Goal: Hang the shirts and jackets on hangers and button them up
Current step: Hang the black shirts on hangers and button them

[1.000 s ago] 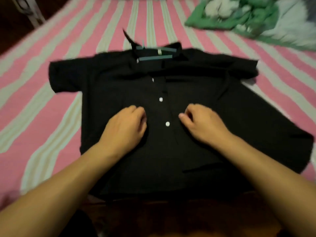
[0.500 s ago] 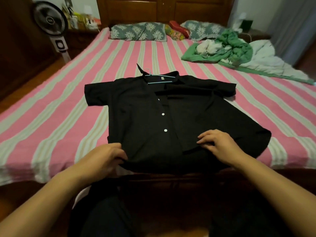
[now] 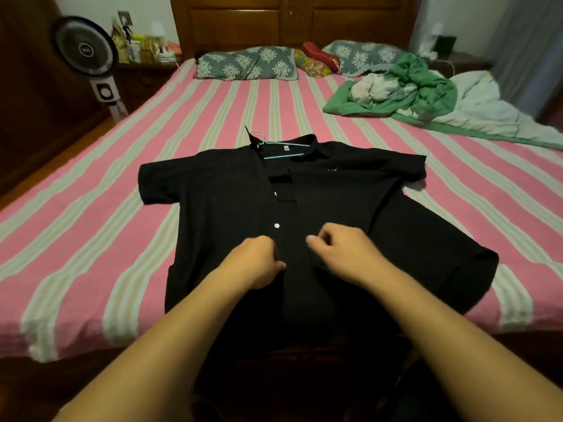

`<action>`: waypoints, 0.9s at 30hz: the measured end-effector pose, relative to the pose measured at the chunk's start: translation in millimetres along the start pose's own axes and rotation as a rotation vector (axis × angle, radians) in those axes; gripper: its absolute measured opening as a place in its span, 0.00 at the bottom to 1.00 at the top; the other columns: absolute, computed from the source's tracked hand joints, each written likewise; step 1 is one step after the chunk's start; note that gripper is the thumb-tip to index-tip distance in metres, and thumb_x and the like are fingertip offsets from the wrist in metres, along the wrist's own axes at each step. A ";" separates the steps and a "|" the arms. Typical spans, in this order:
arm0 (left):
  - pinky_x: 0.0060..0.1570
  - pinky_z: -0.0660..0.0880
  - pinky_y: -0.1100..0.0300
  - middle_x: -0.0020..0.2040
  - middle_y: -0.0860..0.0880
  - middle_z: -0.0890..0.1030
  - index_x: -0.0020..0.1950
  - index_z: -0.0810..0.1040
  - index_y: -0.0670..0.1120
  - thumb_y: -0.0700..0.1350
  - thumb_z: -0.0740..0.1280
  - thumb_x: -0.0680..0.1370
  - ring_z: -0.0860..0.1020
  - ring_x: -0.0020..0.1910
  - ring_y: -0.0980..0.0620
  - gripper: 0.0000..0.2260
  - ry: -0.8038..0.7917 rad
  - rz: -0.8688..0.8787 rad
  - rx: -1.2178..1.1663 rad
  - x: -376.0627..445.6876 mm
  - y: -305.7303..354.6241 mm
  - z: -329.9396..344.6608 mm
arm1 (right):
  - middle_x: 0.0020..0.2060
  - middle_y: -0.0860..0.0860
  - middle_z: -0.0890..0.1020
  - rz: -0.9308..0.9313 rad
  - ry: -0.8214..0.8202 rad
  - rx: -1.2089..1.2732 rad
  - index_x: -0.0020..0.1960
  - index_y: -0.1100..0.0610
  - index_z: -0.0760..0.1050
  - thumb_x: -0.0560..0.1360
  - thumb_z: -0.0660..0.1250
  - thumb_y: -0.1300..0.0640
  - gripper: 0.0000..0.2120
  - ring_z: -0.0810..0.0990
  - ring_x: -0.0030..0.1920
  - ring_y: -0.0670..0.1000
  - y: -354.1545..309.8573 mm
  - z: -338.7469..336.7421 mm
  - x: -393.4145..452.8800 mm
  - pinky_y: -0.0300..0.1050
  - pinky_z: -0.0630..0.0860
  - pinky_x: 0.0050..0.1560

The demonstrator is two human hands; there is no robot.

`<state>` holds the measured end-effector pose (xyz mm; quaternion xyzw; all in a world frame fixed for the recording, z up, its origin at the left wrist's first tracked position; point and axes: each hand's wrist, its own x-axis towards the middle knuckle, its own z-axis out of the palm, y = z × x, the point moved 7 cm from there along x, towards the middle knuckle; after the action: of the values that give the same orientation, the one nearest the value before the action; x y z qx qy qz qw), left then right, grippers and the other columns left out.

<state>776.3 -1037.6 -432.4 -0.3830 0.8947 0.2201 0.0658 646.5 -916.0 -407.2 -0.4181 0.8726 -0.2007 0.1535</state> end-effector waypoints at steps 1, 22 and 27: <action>0.52 0.77 0.54 0.56 0.46 0.82 0.58 0.81 0.49 0.55 0.70 0.79 0.81 0.54 0.45 0.13 -0.049 -0.035 0.042 8.8 1.8 2.8 | 0.45 0.49 0.81 0.111 -0.080 -0.088 0.50 0.53 0.77 0.77 0.62 0.35 0.21 0.80 0.50 0.55 -5.2 13.6 13.0 0.48 0.73 0.45; 0.43 0.74 0.63 0.43 0.56 0.81 0.42 0.82 0.54 0.47 0.74 0.77 0.78 0.45 0.59 0.05 0.061 0.000 -0.335 28.6 -3.0 -3.3 | 0.28 0.50 0.70 0.341 -0.286 0.735 0.31 0.52 0.69 0.74 0.66 0.64 0.15 0.69 0.28 0.47 31.7 38.3 35.9 0.40 0.69 0.31; 0.45 0.82 0.57 0.42 0.54 0.83 0.43 0.82 0.54 0.46 0.73 0.78 0.83 0.41 0.57 0.05 0.009 -0.019 -0.412 29.7 -2.6 -0.4 | 0.45 0.54 0.80 0.403 -0.383 1.070 0.45 0.55 0.79 0.77 0.68 0.60 0.03 0.79 0.47 0.53 41.3 41.1 36.1 0.48 0.78 0.49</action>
<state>757.4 -1058.8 -441.5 -0.3977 0.8274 0.3961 -0.0157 615.1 -930.2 -466.4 -0.1378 0.6692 -0.5002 0.5320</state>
